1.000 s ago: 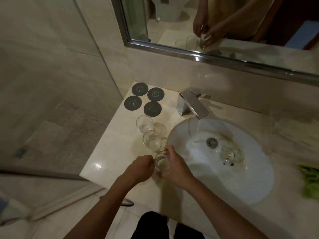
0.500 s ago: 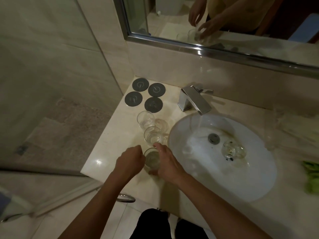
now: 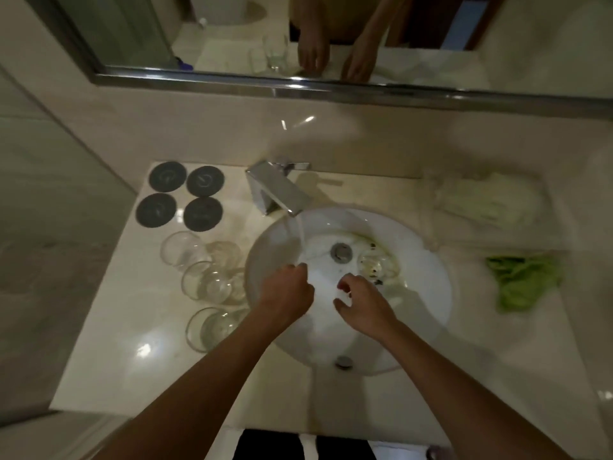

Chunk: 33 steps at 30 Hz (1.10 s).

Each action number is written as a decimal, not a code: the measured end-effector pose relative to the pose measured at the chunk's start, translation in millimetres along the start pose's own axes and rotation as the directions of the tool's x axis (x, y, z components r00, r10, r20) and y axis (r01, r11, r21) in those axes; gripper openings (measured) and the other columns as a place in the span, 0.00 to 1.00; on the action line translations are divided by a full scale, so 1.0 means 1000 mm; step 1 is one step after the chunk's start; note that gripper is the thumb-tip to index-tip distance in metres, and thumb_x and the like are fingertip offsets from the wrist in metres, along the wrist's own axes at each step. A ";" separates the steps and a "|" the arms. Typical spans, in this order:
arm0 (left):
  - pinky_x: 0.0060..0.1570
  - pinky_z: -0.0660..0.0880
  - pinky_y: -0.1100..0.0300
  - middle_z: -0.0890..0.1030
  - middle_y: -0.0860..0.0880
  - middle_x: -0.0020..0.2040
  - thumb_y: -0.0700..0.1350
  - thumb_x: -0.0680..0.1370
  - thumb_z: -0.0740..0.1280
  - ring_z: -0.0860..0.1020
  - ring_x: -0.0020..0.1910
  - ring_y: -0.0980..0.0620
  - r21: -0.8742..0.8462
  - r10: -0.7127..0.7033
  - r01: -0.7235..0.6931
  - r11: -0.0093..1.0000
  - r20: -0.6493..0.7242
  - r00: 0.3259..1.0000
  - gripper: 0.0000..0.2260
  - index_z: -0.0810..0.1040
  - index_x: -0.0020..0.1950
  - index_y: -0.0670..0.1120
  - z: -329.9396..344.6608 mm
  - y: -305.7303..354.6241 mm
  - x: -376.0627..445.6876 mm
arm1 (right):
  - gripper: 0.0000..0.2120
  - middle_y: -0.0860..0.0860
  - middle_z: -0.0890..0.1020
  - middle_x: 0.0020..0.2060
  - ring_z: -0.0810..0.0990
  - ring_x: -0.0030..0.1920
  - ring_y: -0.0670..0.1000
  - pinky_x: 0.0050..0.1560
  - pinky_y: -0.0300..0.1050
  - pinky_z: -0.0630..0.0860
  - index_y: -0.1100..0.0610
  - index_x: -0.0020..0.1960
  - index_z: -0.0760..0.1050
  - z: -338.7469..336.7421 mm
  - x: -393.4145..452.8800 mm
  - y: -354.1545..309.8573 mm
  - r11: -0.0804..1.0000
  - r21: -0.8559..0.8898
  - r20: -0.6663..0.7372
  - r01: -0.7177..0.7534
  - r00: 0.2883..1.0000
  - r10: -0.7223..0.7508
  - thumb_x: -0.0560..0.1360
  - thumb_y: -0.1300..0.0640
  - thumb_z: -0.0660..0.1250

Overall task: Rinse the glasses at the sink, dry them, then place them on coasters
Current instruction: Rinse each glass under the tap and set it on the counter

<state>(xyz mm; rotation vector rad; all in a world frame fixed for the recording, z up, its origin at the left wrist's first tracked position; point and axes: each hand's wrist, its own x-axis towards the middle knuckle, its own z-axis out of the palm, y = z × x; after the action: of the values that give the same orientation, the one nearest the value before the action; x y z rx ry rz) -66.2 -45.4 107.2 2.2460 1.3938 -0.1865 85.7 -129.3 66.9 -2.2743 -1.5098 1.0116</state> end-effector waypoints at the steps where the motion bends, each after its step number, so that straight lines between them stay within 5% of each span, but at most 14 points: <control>1: 0.41 0.67 0.55 0.79 0.41 0.51 0.42 0.78 0.60 0.79 0.49 0.40 0.025 0.023 -0.024 0.999 0.030 0.999 0.04 0.72 0.49 0.42 0.008 0.010 0.008 | 0.15 0.52 0.77 0.57 0.76 0.59 0.53 0.56 0.50 0.77 0.54 0.61 0.72 -0.005 0.002 0.013 0.999 0.014 -0.039 -0.053 0.998 0.053 0.76 0.52 0.69; 7: 0.50 0.73 0.50 0.78 0.43 0.56 0.45 0.79 0.60 0.77 0.54 0.43 0.023 0.050 -0.055 0.998 0.196 0.979 0.09 0.72 0.57 0.43 0.053 0.059 0.056 | 0.30 0.54 0.72 0.63 0.70 0.65 0.56 0.56 0.51 0.75 0.53 0.68 0.66 -0.019 0.024 0.067 0.955 0.077 -0.173 -0.285 0.940 0.295 0.71 0.51 0.75; 13: 0.54 0.72 0.51 0.76 0.44 0.61 0.49 0.80 0.61 0.76 0.59 0.44 0.016 0.016 -0.020 1.000 0.245 0.969 0.15 0.71 0.64 0.44 0.081 0.057 0.088 | 0.51 0.56 0.65 0.72 0.63 0.73 0.59 0.67 0.56 0.70 0.53 0.78 0.55 -0.006 0.070 0.098 0.918 0.191 -0.176 -0.347 0.908 0.380 0.65 0.49 0.81; 17: 0.51 0.73 0.52 0.77 0.45 0.59 0.50 0.81 0.61 0.77 0.57 0.44 -0.015 -0.024 0.029 0.999 0.266 0.964 0.12 0.73 0.61 0.45 0.091 0.039 0.100 | 0.51 0.55 0.66 0.73 0.64 0.73 0.58 0.69 0.58 0.69 0.49 0.77 0.56 0.011 0.091 0.107 0.917 0.213 -0.157 -0.336 0.915 0.372 0.62 0.48 0.82; 21: 0.46 0.79 0.54 0.80 0.45 0.54 0.48 0.80 0.63 0.79 0.47 0.48 -0.237 -0.087 0.176 0.955 0.343 0.935 0.09 0.76 0.56 0.45 0.100 0.023 0.112 | 0.42 0.50 0.77 0.62 0.76 0.62 0.57 0.57 0.57 0.78 0.43 0.66 0.63 0.026 0.104 0.107 0.889 0.333 -0.246 -0.313 0.881 0.403 0.58 0.46 0.81; 24: 0.37 0.77 0.57 0.80 0.44 0.50 0.46 0.82 0.62 0.78 0.40 0.50 -0.542 -0.134 0.416 0.730 0.484 0.865 0.11 0.73 0.60 0.41 0.098 0.018 0.111 | 0.40 0.49 0.80 0.57 0.78 0.58 0.56 0.53 0.55 0.80 0.41 0.65 0.64 0.036 0.107 0.102 0.893 0.367 -0.306 -0.262 0.872 0.382 0.58 0.42 0.80; 27: 0.38 0.78 0.54 0.78 0.42 0.53 0.51 0.85 0.55 0.79 0.45 0.46 -0.745 -0.307 0.538 0.394 0.445 0.841 0.16 0.65 0.67 0.42 0.099 0.014 0.114 | 0.42 0.51 0.79 0.59 0.77 0.59 0.55 0.55 0.54 0.78 0.42 0.68 0.65 0.045 0.107 0.080 0.923 0.325 -0.310 -0.205 0.899 0.308 0.60 0.44 0.81; 30: 0.37 0.79 0.52 0.76 0.39 0.59 0.52 0.85 0.50 0.78 0.48 0.44 -0.846 -0.492 0.532 0.032 0.450 0.745 0.20 0.64 0.71 0.41 0.097 0.006 0.120 | 0.41 0.50 0.78 0.61 0.76 0.61 0.53 0.57 0.53 0.78 0.42 0.68 0.65 0.053 0.114 0.052 0.940 0.322 -0.311 -0.114 0.925 0.219 0.61 0.47 0.82; 33: 0.39 0.78 0.52 0.75 0.38 0.62 0.52 0.84 0.49 0.78 0.51 0.43 -0.872 -0.488 0.478 -0.106 0.464 0.739 0.20 0.65 0.70 0.42 0.090 -0.004 0.120 | 0.41 0.49 0.79 0.61 0.74 0.63 0.54 0.59 0.52 0.76 0.43 0.68 0.64 0.053 0.122 0.023 0.957 0.290 -0.311 -0.019 0.944 0.112 0.62 0.46 0.82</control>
<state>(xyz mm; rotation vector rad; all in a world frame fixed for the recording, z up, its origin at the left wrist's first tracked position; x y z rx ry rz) -0.9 10.7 -15.5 0.4673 1.5402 0.4541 95.7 -41.2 -35.1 -2.1667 -1.0861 0.7627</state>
